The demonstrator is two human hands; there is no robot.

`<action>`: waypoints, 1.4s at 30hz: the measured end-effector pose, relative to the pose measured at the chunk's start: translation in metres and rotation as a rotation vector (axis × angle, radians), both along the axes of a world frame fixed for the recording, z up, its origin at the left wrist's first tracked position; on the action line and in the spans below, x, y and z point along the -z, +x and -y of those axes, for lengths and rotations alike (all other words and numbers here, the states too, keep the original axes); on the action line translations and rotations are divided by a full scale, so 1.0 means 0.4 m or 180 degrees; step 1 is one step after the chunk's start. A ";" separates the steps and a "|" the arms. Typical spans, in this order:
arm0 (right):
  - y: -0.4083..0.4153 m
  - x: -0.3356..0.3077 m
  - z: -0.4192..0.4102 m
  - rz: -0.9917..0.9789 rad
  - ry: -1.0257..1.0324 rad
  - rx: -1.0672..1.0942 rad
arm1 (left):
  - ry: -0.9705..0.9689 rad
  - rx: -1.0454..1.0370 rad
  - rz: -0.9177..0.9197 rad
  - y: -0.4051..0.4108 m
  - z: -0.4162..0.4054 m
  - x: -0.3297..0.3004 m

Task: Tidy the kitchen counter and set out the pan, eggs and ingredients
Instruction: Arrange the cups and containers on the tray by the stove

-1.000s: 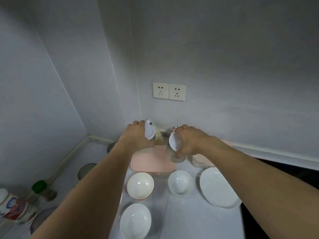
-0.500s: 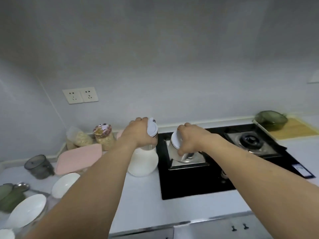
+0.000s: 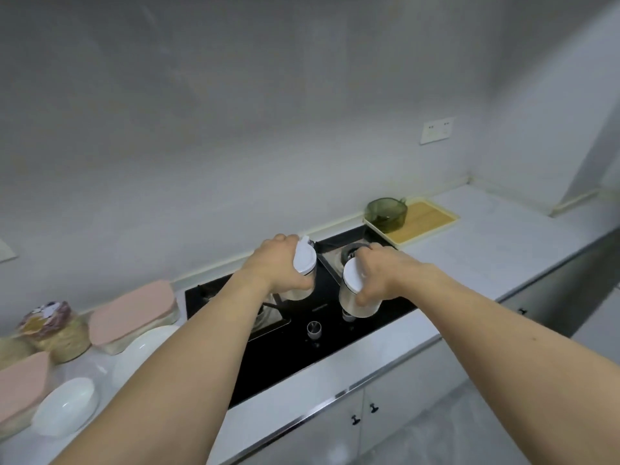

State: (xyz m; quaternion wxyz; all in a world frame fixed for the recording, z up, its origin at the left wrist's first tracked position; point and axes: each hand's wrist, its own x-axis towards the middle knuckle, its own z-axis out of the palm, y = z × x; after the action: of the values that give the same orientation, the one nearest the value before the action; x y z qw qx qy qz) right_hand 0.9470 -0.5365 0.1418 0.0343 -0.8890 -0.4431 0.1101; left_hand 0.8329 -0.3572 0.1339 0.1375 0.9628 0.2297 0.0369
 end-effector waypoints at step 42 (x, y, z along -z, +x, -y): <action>1.217 0.121 0.310 -0.0129 -0.0028 -0.0091 | -0.0011 -0.0269 -0.0098 1.149 0.284 0.137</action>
State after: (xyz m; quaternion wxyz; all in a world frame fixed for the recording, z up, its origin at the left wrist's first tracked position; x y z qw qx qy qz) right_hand 1.4338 -0.6606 0.0935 0.0378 -0.8803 -0.4545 0.1305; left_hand 1.2925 -0.4709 0.0790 0.1341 0.9525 0.2722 0.0275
